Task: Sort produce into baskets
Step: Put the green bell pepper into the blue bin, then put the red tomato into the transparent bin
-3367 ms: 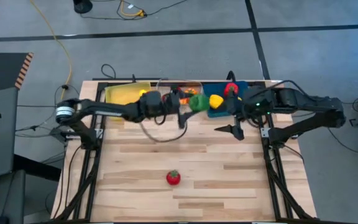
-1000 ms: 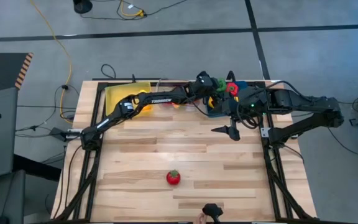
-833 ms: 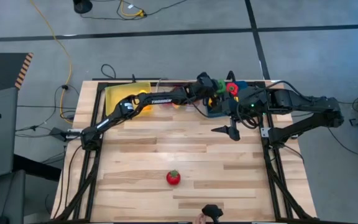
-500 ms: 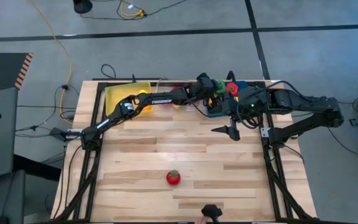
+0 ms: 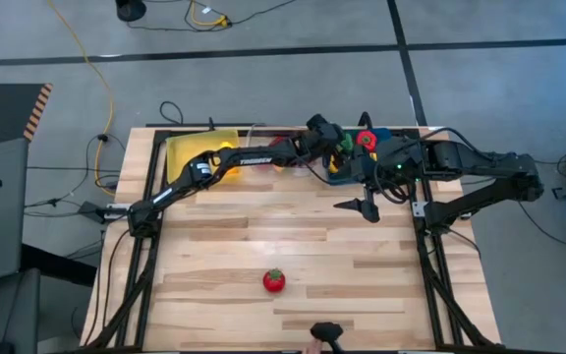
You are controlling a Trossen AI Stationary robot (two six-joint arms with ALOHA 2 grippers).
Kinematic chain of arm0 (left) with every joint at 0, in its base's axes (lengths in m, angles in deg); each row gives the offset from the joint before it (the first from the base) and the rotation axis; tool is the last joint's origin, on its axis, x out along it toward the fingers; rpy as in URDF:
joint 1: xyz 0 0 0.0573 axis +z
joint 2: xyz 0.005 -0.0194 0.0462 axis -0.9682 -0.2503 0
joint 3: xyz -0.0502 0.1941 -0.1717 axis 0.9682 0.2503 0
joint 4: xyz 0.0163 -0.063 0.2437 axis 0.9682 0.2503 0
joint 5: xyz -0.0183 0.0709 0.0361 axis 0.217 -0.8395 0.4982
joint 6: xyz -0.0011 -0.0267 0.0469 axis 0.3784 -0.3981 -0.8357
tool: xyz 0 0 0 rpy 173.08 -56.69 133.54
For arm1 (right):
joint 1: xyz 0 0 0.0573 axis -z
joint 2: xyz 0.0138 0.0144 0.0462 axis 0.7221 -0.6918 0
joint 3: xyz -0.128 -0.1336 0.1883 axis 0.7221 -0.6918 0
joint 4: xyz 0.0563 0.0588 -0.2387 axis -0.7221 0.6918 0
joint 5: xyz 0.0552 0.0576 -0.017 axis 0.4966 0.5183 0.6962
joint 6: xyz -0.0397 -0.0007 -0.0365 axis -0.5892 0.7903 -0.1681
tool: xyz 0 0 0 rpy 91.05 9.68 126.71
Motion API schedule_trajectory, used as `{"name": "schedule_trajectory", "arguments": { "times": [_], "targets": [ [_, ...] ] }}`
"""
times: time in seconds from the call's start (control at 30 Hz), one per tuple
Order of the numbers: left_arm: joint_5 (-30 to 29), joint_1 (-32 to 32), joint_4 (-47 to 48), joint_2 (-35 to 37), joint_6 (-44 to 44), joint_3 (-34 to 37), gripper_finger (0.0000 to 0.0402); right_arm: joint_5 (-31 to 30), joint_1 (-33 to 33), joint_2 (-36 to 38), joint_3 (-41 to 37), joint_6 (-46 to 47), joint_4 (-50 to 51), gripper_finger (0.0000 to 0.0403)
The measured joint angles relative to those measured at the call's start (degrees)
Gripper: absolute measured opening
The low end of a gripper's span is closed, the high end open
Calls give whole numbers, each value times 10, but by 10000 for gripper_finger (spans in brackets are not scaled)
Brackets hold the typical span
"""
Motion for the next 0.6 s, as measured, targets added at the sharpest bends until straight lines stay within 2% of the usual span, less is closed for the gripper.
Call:
{"name": "schedule_trajectory", "arguments": {
  "times": [0.07,0.13,0.33,0.6],
  "targets": [
    [-55,-2,2,0,2,0,396,0,0,0,0,0,0,392],
    [-71,-2,3,0,2,0,395,0,0,0,0,0,0,392],
    [-28,-6,4,0,5,0,389,0,0,0,0,0,0,392],
    [-28,-34,31,41,-47,0,388,0,0,0,0,0,0,392]
  ]
}}
